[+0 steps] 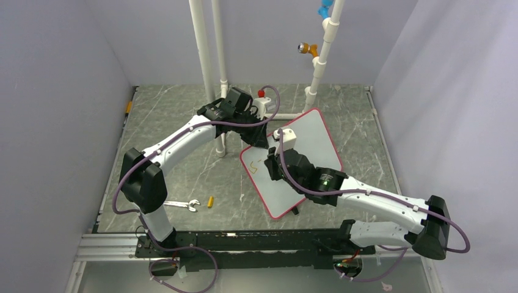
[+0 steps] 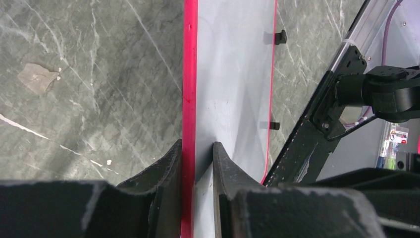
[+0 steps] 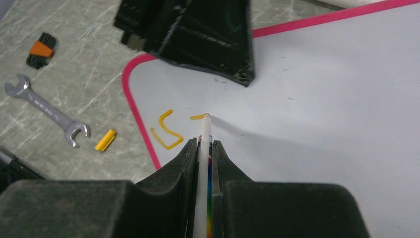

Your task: Write a sentence on the whiteboard

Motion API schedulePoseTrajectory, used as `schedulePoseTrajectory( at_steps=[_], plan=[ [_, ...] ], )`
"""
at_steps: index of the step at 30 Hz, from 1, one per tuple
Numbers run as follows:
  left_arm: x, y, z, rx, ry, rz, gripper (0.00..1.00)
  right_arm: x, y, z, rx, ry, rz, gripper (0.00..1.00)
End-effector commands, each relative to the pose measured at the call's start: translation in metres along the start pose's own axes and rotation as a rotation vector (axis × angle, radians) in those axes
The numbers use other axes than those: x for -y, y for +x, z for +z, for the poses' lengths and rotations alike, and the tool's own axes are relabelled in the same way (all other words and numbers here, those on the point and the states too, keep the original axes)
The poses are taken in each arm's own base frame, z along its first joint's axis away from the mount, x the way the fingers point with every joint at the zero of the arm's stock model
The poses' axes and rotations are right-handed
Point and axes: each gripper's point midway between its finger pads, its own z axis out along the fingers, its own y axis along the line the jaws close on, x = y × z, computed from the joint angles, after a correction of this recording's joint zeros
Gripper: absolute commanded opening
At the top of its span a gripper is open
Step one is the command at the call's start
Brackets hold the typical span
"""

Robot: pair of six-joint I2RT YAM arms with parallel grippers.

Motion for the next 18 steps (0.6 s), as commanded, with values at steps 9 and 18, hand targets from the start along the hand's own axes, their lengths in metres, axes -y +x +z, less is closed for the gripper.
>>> schedulePoseTrajectory(
  at_steps=[9, 18],
  plan=[
    [0.005, -0.018, -0.012, 0.067, -0.021, 0.072, 0.00, 0.017, -0.005, 0.001, 0.003, 0.029, 0.009, 0.00],
    [0.004, -0.018, -0.012, 0.066, -0.028, 0.074, 0.00, 0.003, -0.029, -0.015, 0.066, -0.069, 0.038, 0.00]
  ],
)
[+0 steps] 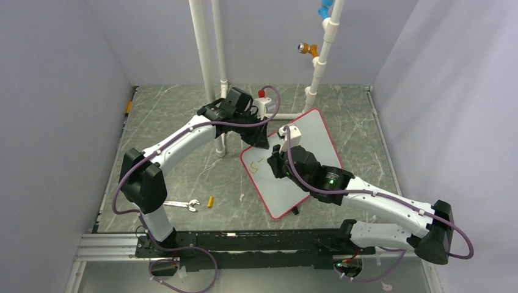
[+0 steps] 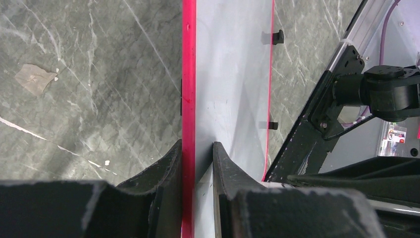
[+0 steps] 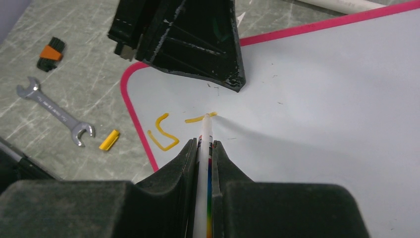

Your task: Write a sentence on the whiteboard

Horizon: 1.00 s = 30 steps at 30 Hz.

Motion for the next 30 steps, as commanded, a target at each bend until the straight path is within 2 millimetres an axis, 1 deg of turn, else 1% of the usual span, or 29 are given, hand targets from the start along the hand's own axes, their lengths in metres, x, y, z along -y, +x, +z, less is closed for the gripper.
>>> schedulePoseTrajectory(
  at_steps=[1, 4, 10, 13, 17, 22, 30],
  plan=[
    [0.003, -0.018, -0.012, 0.065, -0.033, 0.075, 0.00, -0.011, -0.022, -0.010, 0.064, -0.070, 0.017, 0.00],
    [0.002, -0.018, -0.013, 0.066, -0.035, 0.076, 0.00, -0.014, -0.028, -0.008, 0.078, -0.076, 0.020, 0.00],
    [0.003, -0.018, -0.013, 0.068, -0.034, 0.077, 0.00, -0.019, -0.032, 0.005, 0.065, -0.054, 0.002, 0.00],
    [0.003, -0.018, -0.013, 0.067, -0.033, 0.079, 0.00, -0.018, -0.031, 0.014, 0.047, -0.030, -0.002, 0.00],
    [0.003, -0.017, -0.013, 0.066, -0.033, 0.079, 0.00, -0.015, -0.031, 0.018, 0.042, -0.022, 0.012, 0.00],
    [0.004, -0.017, -0.013, 0.065, -0.032, 0.080, 0.00, -0.010, -0.024, 0.018, 0.027, -0.020, 0.024, 0.00],
    [0.004, -0.018, -0.014, 0.069, -0.033, 0.083, 0.00, -0.009, 0.000, 0.017, -0.039, -0.041, 0.024, 0.00]
  ],
)
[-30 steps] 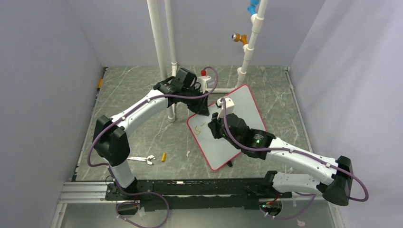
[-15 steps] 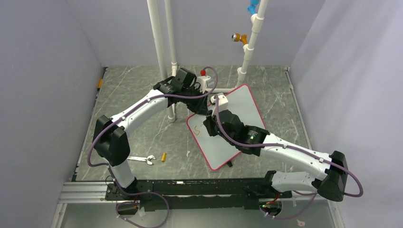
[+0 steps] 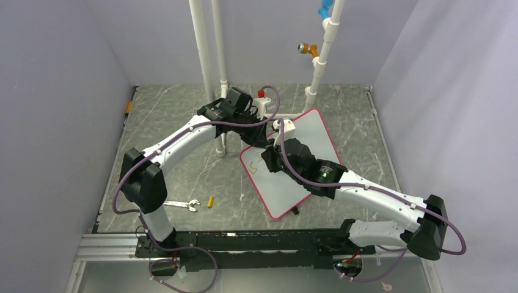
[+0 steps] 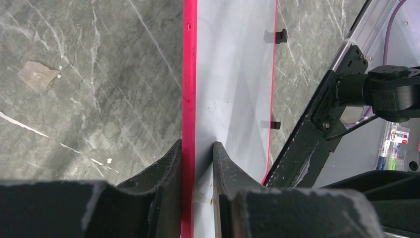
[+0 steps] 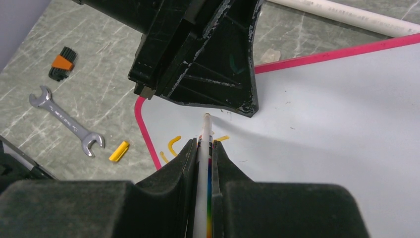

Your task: Write a sentence on the whiteboard

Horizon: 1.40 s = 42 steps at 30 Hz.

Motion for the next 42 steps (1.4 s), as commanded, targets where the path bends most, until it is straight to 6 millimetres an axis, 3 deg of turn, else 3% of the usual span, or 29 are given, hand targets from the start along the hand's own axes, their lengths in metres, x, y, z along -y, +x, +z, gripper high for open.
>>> schedulePoseTrajectory(
  at_steps=[1, 13, 21, 30, 42],
  plan=[
    [0.006, -0.019, -0.014, 0.072, -0.026, 0.083, 0.00, 0.003, 0.019, 0.000, -0.046, -0.010, 0.016, 0.00],
    [0.006, -0.020, -0.015, 0.074, -0.030, 0.084, 0.00, 0.018, 0.055, -0.009, -0.125, 0.016, 0.031, 0.00],
    [0.007, -0.020, -0.016, 0.078, -0.028, 0.086, 0.00, 0.026, 0.066, -0.015, -0.145, 0.036, 0.041, 0.00],
    [0.008, -0.020, -0.017, 0.079, -0.026, 0.086, 0.00, 0.032, 0.055, -0.016, -0.131, 0.076, 0.021, 0.00],
    [0.009, -0.021, -0.017, 0.080, -0.025, 0.088, 0.00, 0.030, 0.019, -0.012, -0.076, 0.126, -0.018, 0.00]
  ],
)
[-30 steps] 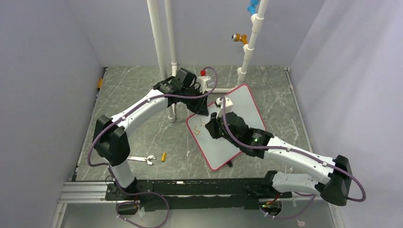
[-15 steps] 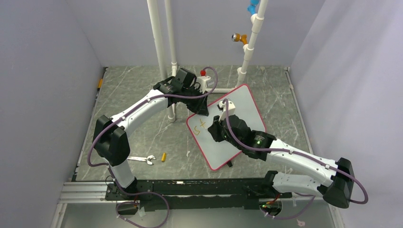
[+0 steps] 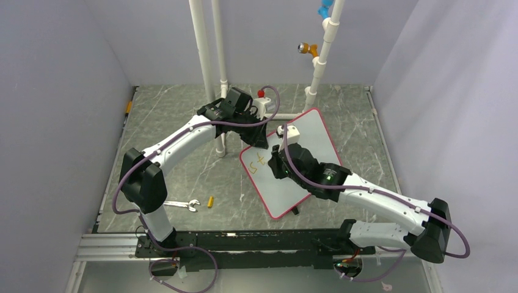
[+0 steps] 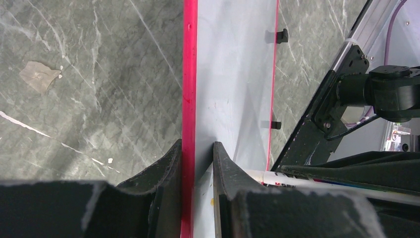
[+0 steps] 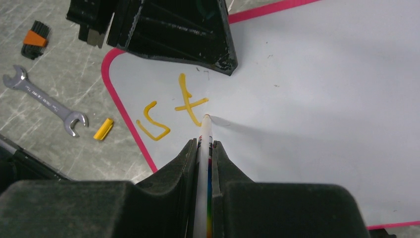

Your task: Write a sentence on the whiteboard

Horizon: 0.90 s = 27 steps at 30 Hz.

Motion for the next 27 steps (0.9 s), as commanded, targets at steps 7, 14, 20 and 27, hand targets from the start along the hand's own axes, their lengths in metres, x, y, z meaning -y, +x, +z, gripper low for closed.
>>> schedulePoseTrajectory(
  at_steps=[7, 14, 20, 27],
  plan=[
    [0.009, -0.021, -0.017, 0.082, -0.023, 0.086, 0.00, 0.008, -0.029, -0.015, 0.052, 0.043, -0.010, 0.00],
    [0.009, -0.022, -0.018, 0.085, -0.024, 0.087, 0.00, 0.008, -0.041, -0.030, 0.114, 0.013, 0.034, 0.00],
    [0.011, -0.022, -0.019, 0.086, -0.020, 0.089, 0.00, 0.007, -0.039, -0.019, 0.108, 0.025, 0.030, 0.00],
    [0.011, -0.022, -0.019, 0.088, -0.018, 0.091, 0.00, 0.005, -0.042, -0.010, 0.108, 0.023, 0.029, 0.00]
  ],
)
